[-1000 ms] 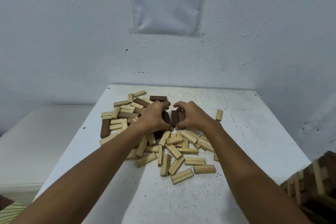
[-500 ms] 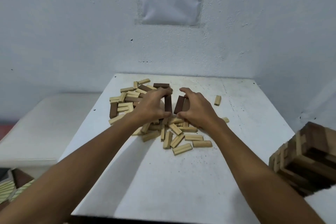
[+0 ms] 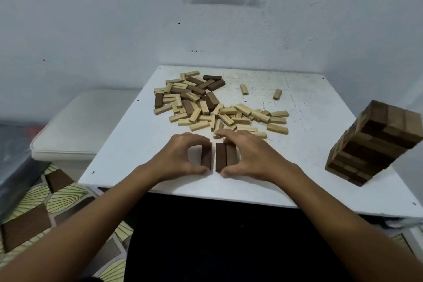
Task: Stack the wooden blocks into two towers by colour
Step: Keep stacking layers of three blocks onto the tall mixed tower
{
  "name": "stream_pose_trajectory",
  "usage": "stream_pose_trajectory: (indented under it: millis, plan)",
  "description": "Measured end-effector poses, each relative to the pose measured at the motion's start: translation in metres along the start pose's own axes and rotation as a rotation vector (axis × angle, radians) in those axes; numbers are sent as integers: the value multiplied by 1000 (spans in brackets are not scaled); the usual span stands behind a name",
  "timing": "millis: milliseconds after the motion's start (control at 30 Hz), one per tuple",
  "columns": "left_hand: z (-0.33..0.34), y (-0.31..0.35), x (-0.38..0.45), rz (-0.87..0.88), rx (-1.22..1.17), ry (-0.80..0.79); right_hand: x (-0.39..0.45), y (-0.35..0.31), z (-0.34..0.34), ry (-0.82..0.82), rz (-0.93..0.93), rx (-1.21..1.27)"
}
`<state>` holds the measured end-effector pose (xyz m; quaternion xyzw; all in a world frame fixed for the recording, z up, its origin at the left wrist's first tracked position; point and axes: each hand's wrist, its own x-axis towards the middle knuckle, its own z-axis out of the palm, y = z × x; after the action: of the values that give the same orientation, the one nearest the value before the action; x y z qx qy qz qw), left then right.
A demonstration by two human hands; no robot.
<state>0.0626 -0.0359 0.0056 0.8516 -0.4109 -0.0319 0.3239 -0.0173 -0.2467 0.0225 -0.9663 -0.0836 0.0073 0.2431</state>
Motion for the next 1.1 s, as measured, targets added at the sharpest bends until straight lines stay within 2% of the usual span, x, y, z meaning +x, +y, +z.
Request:
stream_pose_trajectory:
  millis: [200,400,667,1000,1100]
  plan:
    - [9,9,-15,-41,-53,-19,-9,-3,12,-12,4,85]
    - [17,10,-12,-35,8,-36,-16,9,12,45,-7,233]
    - [25,8,-6,-17,16,-34,-22,22,6,1,45,289]
    - [38,17,-12,-62,-95,119,-24,23,18,111,7,255]
    - [40,18,-9,-75,-116,105,-26,22,19,133,13,299]
